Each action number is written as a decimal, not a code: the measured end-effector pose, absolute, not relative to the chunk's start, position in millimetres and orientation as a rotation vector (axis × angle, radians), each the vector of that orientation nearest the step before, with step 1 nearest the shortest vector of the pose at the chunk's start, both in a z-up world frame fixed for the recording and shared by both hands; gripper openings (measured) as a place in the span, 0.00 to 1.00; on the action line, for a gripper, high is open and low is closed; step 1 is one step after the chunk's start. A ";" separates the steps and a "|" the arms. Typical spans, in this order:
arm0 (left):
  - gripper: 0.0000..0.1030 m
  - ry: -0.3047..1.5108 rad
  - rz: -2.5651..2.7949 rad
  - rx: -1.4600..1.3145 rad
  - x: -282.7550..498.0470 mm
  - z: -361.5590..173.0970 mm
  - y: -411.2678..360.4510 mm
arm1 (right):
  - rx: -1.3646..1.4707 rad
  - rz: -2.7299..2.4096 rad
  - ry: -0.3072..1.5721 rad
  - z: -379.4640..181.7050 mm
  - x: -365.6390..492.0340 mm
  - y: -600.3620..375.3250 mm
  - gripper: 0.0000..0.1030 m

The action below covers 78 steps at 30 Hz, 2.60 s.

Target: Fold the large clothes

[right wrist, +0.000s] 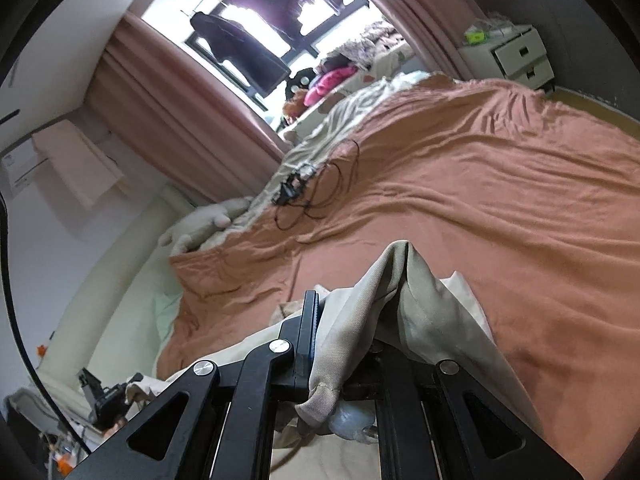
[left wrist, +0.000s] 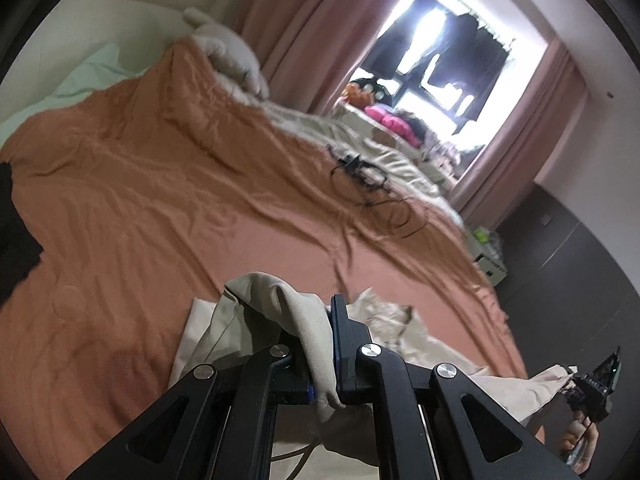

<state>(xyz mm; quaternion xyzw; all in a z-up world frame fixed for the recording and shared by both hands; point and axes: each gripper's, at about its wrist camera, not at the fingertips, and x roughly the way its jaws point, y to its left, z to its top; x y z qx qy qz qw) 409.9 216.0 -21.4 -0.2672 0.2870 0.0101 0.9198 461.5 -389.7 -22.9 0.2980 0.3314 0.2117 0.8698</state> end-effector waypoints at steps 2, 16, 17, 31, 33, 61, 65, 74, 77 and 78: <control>0.06 0.617 0.037 -0.554 423.3 -37.3 218.9 | 0.620 0.435 0.715 -32.6 470.5 -385.7 0.07; 0.64 0.798 0.071 -0.634 483.2 -112.0 230.2 | 0.482 0.323 0.851 -83.3 513.6 -351.2 0.29; 0.73 0.777 0.070 -0.631 482.7 -107.0 229.9 | 0.472 0.318 0.850 -82.2 512.7 -350.3 0.47; 0.83 0.832 0.071 -0.339 489.1 -92.8 171.8 | 0.244 0.383 0.974 -82.2 509.0 -277.6 0.67; 0.82 0.898 0.053 -0.314 500.4 -108.5 158.4 | 0.174 0.406 1.011 -88.7 511.9 -251.4 0.65; 0.00 0.979 0.072 -0.047 541.8 -139.8 104.2 | -0.033 0.389 1.050 -112.0 543.2 -169.2 0.03; 0.00 0.996 0.082 -0.055 550.8 -152.1 107.0 | -0.028 0.365 1.079 -130.2 551.9 -158.0 0.03; 0.01 1.040 0.094 -0.120 564.9 -183.4 118.2 | -0.066 0.308 1.136 -166.3 571.3 -143.2 0.03; 0.05 1.030 0.060 -0.144 559.3 -170.1 121.0 | -0.095 0.271 1.131 -165.3 570.3 -140.4 0.07; 0.08 1.020 0.047 -0.160 555.1 -162.7 123.8 | -0.113 0.259 1.135 -162.0 567.4 -139.8 0.11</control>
